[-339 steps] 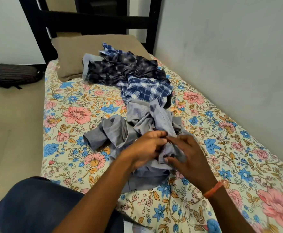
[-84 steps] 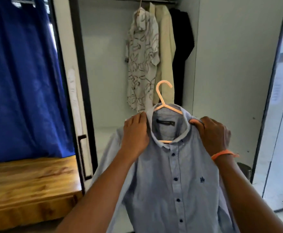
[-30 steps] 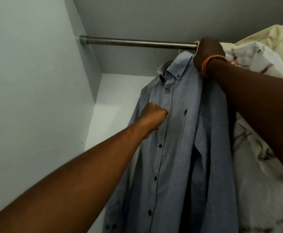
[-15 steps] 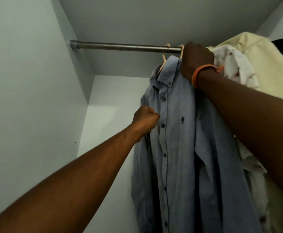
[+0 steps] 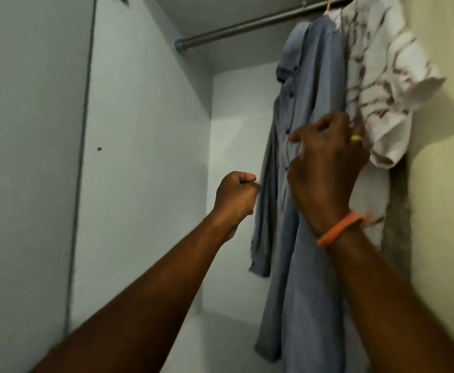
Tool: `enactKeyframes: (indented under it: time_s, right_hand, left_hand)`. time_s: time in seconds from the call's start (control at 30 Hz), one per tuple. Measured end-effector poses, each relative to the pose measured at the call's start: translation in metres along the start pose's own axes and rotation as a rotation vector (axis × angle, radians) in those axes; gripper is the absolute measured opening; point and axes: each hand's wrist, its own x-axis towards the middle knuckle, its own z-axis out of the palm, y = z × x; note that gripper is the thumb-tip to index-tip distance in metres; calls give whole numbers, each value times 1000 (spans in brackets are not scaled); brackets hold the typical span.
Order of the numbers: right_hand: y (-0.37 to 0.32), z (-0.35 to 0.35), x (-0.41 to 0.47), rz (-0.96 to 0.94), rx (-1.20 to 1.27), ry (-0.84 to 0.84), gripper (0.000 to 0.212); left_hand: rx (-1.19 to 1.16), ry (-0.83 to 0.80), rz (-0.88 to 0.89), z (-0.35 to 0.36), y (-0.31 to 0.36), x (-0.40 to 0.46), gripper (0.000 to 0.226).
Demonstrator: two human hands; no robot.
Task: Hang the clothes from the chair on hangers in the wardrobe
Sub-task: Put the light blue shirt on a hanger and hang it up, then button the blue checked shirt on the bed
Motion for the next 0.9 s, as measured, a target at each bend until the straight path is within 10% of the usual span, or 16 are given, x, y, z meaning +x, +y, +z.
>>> enactKeyframes:
  time_s: [0.3, 0.6, 0.9]
  right_hand:
    - [-145, -59, -196, 408, 643, -527, 19]
    - [-339, -248, -271, 891, 1373, -665, 22]
    - [-554, -391, -331, 935, 1509, -1029, 11]
  left_hand:
    - [493, 305, -39, -162, -39, -201, 19]
    - [785, 421, 166, -294, 45, -453, 16]
    - [749, 784, -220, -495, 91, -633, 10]
